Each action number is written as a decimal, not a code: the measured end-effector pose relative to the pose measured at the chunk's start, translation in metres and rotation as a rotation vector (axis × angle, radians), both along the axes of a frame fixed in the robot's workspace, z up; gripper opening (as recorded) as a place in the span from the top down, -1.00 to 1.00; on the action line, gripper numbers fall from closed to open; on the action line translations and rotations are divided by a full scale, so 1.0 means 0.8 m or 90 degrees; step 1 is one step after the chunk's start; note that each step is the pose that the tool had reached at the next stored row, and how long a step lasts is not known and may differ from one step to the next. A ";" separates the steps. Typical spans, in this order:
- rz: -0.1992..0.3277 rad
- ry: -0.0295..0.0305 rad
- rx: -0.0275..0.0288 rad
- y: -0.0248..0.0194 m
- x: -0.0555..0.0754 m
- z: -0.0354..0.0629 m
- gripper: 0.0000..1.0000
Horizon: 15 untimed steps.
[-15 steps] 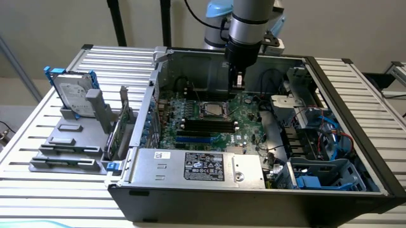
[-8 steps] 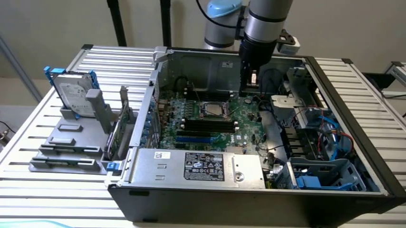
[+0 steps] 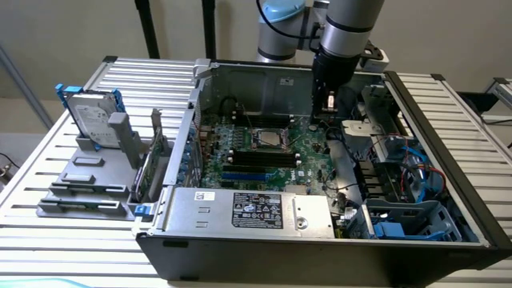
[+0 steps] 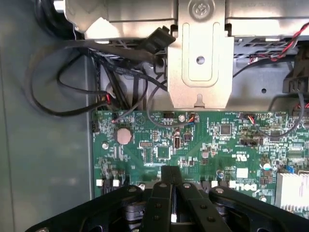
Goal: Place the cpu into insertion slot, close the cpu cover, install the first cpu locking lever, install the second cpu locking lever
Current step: 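Close the cpu cover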
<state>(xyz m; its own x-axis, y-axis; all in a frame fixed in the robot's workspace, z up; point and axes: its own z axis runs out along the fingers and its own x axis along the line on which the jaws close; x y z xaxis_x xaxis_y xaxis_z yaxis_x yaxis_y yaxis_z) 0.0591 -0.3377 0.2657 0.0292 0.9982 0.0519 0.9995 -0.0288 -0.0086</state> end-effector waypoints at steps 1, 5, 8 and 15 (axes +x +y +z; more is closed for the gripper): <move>0.000 -0.0002 0.0000 0.0000 0.000 -0.002 0.79; 0.002 -0.0008 0.0001 0.0004 0.000 -0.011 0.79; 0.003 -0.0017 0.0010 0.0011 -0.001 -0.018 0.79; 0.010 0.0026 0.0064 0.0028 -0.009 -0.025 0.79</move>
<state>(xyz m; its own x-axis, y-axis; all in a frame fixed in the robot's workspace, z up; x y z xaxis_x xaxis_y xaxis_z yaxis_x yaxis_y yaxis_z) 0.0521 -0.3355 0.2454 0.0134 0.9980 0.0618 0.9998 -0.0126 -0.0129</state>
